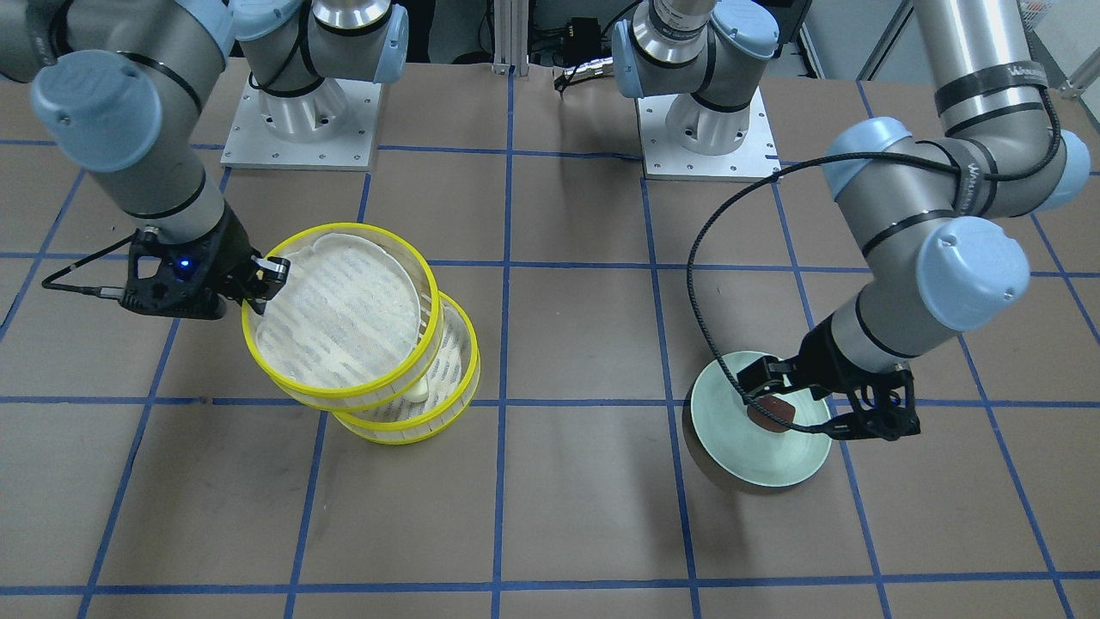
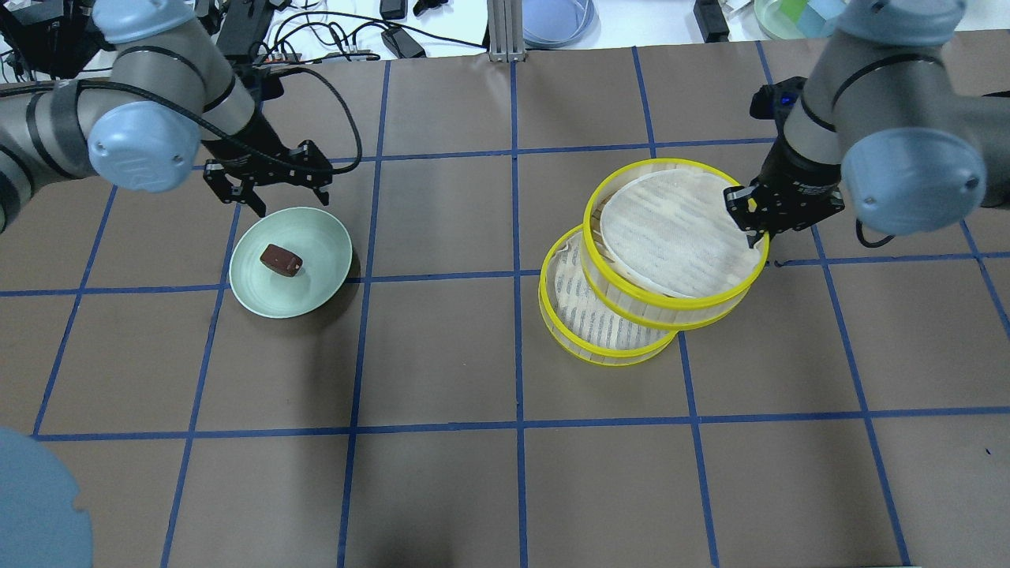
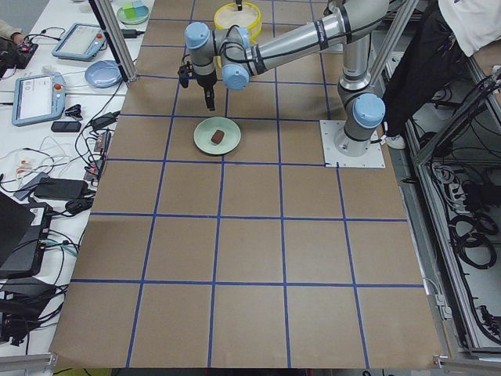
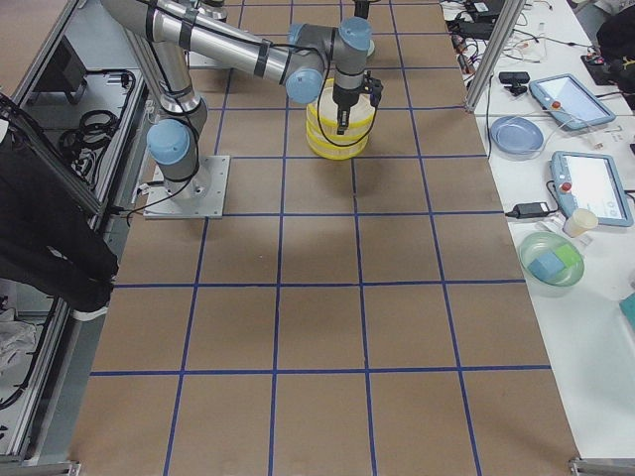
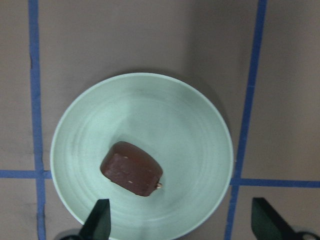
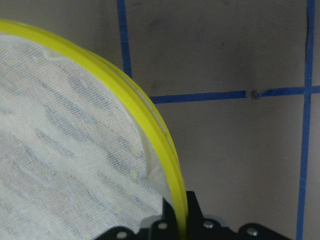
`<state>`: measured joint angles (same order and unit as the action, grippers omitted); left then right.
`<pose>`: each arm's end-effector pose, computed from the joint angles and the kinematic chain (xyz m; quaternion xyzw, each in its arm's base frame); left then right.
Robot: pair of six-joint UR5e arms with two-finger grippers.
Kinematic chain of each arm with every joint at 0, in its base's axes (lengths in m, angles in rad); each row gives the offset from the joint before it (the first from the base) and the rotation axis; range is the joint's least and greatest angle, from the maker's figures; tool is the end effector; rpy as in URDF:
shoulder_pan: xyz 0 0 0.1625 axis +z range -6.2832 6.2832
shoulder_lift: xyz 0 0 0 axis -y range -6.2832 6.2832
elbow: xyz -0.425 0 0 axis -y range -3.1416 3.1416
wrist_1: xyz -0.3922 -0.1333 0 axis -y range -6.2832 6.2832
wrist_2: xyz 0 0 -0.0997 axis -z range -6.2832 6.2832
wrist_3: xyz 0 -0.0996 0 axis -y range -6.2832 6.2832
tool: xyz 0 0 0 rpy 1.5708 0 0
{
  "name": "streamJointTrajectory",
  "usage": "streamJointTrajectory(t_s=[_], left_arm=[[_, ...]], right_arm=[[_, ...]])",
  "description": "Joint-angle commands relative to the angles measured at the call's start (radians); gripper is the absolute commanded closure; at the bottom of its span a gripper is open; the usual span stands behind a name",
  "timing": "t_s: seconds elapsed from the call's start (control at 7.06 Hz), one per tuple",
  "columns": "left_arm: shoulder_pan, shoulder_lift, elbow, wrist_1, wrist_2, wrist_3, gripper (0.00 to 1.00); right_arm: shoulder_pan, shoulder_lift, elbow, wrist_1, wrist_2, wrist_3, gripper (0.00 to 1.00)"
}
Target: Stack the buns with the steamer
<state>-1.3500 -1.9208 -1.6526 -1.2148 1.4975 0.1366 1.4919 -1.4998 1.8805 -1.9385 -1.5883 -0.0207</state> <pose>-0.0071 -0.6102 0.2910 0.0434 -0.9977 -0.0308 0.0428 0.0923 -0.5015 0.3398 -0.0290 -0.9995 -0.0069 0.0084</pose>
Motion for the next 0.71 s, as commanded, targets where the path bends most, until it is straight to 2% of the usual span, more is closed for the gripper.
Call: streamJointTrajectory(t_s=[0.0,0.42,0.57], left_arm=[[0.049,-0.081,-0.019,0.076,0.004,0.067,0.00],[0.048,-0.124,-0.052,0.139,-0.005,0.067,0.01],[0.048,-0.133,-0.056,0.143,0.001,0.069,0.18]], right_arm=[[0.037,0.010,0.038,-0.056,0.002,0.027,1.00],[0.057,0.042,0.060,-0.056,-0.005,0.027,1.00],[0.057,0.049,0.066,-0.059,-0.009,0.025,1.00]])
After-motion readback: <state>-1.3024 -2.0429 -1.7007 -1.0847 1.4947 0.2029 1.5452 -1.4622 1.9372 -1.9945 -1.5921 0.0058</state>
